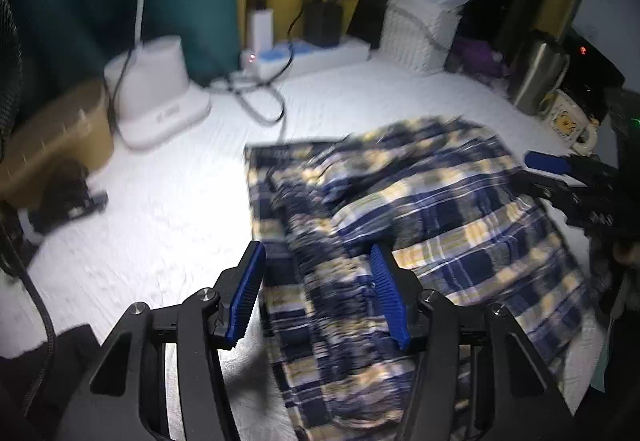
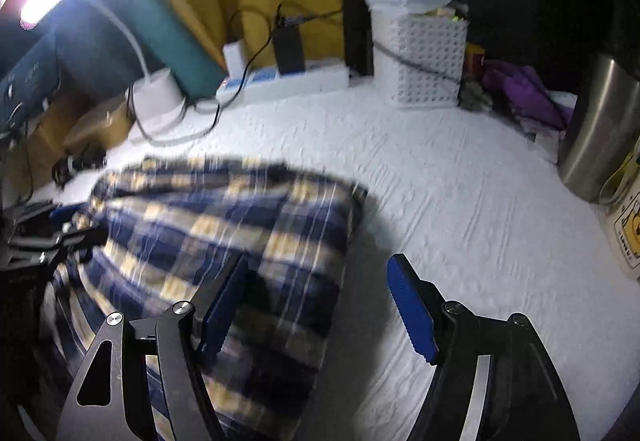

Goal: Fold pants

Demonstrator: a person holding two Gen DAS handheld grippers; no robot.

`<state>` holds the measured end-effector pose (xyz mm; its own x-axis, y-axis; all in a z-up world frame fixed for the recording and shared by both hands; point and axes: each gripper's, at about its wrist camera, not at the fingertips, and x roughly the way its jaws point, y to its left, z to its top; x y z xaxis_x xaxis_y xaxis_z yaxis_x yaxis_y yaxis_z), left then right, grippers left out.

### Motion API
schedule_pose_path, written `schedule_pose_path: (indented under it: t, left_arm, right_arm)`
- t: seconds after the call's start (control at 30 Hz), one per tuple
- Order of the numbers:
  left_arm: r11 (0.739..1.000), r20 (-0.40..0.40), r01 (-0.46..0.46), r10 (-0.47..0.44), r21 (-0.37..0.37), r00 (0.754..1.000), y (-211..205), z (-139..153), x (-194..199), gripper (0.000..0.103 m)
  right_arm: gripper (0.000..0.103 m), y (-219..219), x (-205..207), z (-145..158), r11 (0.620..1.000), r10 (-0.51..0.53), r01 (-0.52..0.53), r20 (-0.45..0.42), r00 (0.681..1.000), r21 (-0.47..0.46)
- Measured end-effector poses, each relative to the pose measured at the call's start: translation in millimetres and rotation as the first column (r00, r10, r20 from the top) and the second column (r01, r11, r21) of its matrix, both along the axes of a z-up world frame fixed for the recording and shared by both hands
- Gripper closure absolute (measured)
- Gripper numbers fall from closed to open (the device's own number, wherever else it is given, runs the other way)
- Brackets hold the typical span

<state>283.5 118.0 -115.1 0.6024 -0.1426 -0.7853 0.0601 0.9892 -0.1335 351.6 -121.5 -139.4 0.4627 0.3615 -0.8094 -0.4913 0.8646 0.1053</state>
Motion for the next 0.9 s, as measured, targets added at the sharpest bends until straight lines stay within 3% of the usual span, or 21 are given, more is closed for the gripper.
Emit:
schedule_pose_path:
  t: [0.13,0.2,0.33,0.43,0.63,0.7,0.9]
  left_arm:
    - [1.0,0.001,0.01,-0.01,0.01,1.0,2,-7,2,0.046]
    - [1.0,-0.002,0.008,-0.008,0.028,1.0,3,-11,4,0.041]
    - [0.999,0.008,-0.001,0.001,0.044,1.0,8,-10,3,0.041]
    - [1.0,0.019,-0.017,0.016,0.017,1.0,11,-2,-3,0.041]
    - [0.999,0.079,-0.01,0.014,-0.052,0.997,17,24,-19,0.039]
    - [0.998,0.068,-0.013,0.016,-0.055,0.998,18,19,-16,0.035]
    - [0.994,-0.014,-0.031,0.029,-0.106,0.999,19,-9,3,0.034]
  right_arm:
    - [0.03,-8,-7,-16,1.0,-0.01,0.009,-0.021,1.0,-0.014]
    - [0.03,-11,-11,-17,1.0,-0.007,0.007,0.0,1.0,-0.022]
    - [0.03,-19,-13,-15,0.998,-0.026,0.027,0.022,0.999,-0.057]
    - [0.03,-32,-15,-10,0.996,-0.055,0.057,0.031,0.998,-0.064]
    - [0.029,-56,-19,5,0.996,-0.092,0.092,0.035,0.995,0.011]
    - [0.029,-59,-18,7,0.995,-0.096,0.095,0.033,0.995,0.03]
    - [0.024,-53,-11,5,0.996,-0.079,0.078,0.022,0.997,0.039]
